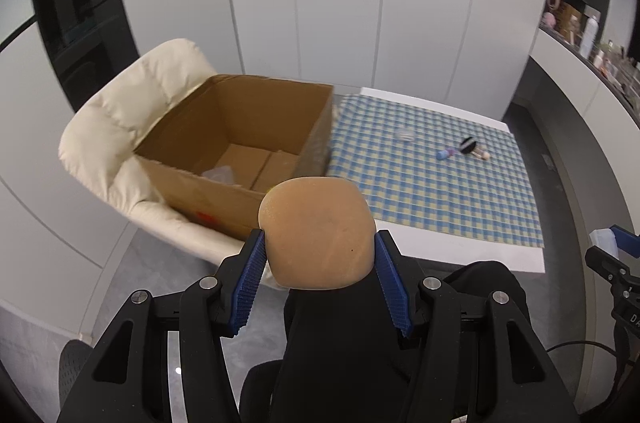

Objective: Organize objects
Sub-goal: 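Carry the beige sponge and grey case toward the cardboard box with both grippers, then lower the sponge into the box with the left gripper while the right lowers the grey case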

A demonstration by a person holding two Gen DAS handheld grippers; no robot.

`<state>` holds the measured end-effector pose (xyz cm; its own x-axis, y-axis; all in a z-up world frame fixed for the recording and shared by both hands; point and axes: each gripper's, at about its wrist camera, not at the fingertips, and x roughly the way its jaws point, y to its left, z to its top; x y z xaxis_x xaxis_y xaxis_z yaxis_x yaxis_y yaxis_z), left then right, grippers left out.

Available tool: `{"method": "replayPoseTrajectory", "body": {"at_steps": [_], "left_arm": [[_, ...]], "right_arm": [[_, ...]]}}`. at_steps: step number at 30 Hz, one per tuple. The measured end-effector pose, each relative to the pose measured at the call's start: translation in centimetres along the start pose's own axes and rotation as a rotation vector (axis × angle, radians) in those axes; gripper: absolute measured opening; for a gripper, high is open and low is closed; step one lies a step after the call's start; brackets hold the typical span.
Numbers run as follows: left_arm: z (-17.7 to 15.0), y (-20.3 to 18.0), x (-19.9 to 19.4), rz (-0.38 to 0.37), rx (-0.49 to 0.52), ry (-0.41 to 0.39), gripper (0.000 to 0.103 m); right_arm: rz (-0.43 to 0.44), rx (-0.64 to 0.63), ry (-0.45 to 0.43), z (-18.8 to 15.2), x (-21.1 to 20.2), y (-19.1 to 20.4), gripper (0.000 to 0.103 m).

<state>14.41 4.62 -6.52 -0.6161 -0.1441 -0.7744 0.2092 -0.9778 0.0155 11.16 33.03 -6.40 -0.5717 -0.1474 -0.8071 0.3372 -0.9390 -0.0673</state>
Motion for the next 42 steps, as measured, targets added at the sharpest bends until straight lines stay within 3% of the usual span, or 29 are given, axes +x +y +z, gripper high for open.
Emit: {"method": "replayPoseTrajectory", "body": {"at_steps": [21, 33, 42], "left_arm": [[-2.9, 11.0, -1.3, 0.172, -0.210, 0.036, 0.055], [-3.0, 14.3, -0.7, 0.201, -0.281, 0.056, 0.055], [-0.8, 14.9, -0.1, 0.196, -0.300, 0.011, 0.055]], "right_arm": [[0.197, -0.268, -0.005, 4.3, 3.4, 12.4, 0.061], [0.247, -0.362, 0.010, 5.6, 4.5, 17.2, 0.061], [0.266, -0.370, -0.005, 7.0, 5.5, 18.4, 0.061]]}}
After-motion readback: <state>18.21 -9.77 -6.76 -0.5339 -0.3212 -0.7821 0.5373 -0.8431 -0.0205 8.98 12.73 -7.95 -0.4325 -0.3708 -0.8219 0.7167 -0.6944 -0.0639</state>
